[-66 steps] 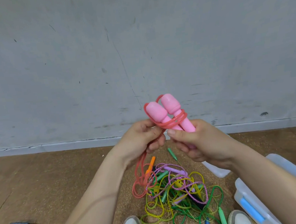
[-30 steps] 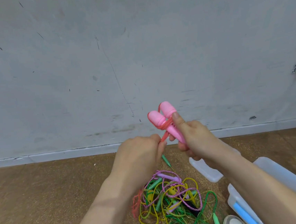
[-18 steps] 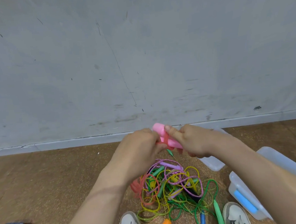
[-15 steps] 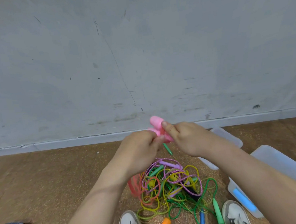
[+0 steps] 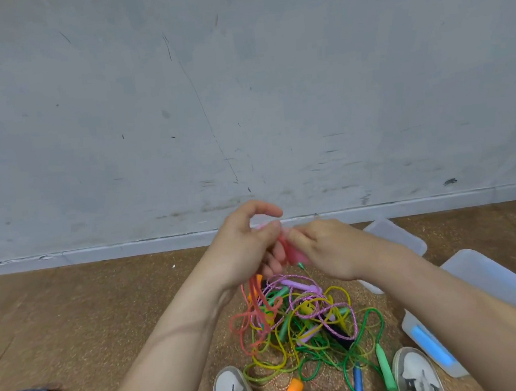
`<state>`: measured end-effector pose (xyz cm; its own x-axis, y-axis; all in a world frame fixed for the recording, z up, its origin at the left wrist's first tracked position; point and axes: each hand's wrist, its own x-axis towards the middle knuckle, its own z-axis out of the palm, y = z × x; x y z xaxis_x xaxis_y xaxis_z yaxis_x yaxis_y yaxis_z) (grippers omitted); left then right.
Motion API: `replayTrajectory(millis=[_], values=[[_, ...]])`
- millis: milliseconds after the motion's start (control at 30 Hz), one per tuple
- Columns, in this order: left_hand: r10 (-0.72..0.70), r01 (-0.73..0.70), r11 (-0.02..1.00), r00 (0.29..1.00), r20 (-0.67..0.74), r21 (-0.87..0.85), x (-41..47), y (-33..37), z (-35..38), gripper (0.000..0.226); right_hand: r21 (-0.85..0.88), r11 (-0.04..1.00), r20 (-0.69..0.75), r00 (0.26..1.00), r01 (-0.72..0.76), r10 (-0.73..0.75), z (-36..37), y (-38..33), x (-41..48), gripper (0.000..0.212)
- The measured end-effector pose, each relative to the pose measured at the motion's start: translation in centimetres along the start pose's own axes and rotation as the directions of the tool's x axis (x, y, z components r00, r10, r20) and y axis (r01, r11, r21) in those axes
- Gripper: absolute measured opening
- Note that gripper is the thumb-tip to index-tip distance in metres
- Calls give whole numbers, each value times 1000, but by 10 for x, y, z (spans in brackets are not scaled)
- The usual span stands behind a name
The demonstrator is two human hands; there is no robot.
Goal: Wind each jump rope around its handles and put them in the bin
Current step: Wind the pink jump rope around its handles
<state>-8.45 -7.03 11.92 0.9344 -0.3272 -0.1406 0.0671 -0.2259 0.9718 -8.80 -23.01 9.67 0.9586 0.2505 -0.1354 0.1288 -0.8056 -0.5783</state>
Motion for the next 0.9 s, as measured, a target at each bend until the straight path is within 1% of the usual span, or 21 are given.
replayTrajectory(millis=[67,133,167,233,300,333,367,433,467,533,600,667,733,767,800,867,900], values=[[-11,16,998,997,73,-61,-1,5,-8,20,41,998,152,988,-42,36,-7,-8,-6,57],[1,5,1000,984,175,-31,-4,5,-16,21,47,995,278,958,-89,72,-13,-17,-15,58],[10,-15,1000,978,208,21,-6,6,-18,21,37,994,326,941,-103,85,-14,-20,-18,59],[38,-75,984,975,218,164,-5,6,-22,20,5,994,399,912,-107,96,-14,-24,-22,61],[78,-126,955,980,183,268,-2,6,-25,15,19,994,460,884,-106,86,-14,-27,-24,65],[99,-140,950,983,157,280,-1,6,-28,10,59,992,490,869,-114,71,-15,-28,-25,67],[110,-141,956,985,133,256,0,5,-31,6,109,986,518,854,-125,51,-18,-28,-25,68],[121,-138,976,987,109,168,0,7,-33,6,186,971,575,818,-147,14,-23,-29,-27,65],[137,-156,974,983,124,163,-1,9,-33,6,206,966,605,796,-154,-2,-25,-30,-27,62],[167,-209,950,968,190,233,-2,13,-30,3,228,962,669,742,-151,-42,-27,-30,-29,56],[149,-223,931,955,257,290,-4,17,-28,6,251,958,725,683,-141,-89,-27,-32,-31,45],[113,-218,924,941,320,313,-6,17,-27,20,289,950,726,674,-120,-136,-28,-30,-34,31],[60,-167,946,932,357,277,-8,16,-24,41,319,944,697,695,-79,-177,-30,-28,-36,20],[24,-113,966,934,357,233,-8,16,-21,47,342,938,682,703,-60,-204,-32,-26,-37,16],[-24,-41,983,936,351,177,-9,17,-16,49,388,920,663,709,-52,-240,-33,-24,-38,13],[-122,124,992,932,342,19,-6,14,-6,53,541,838,598,731,-66,-328,-35,-19,-39,12],[-141,162,986,942,305,-48,-4,12,-2,59,620,781,550,751,-74,-365,-35,-16,-38,13]])
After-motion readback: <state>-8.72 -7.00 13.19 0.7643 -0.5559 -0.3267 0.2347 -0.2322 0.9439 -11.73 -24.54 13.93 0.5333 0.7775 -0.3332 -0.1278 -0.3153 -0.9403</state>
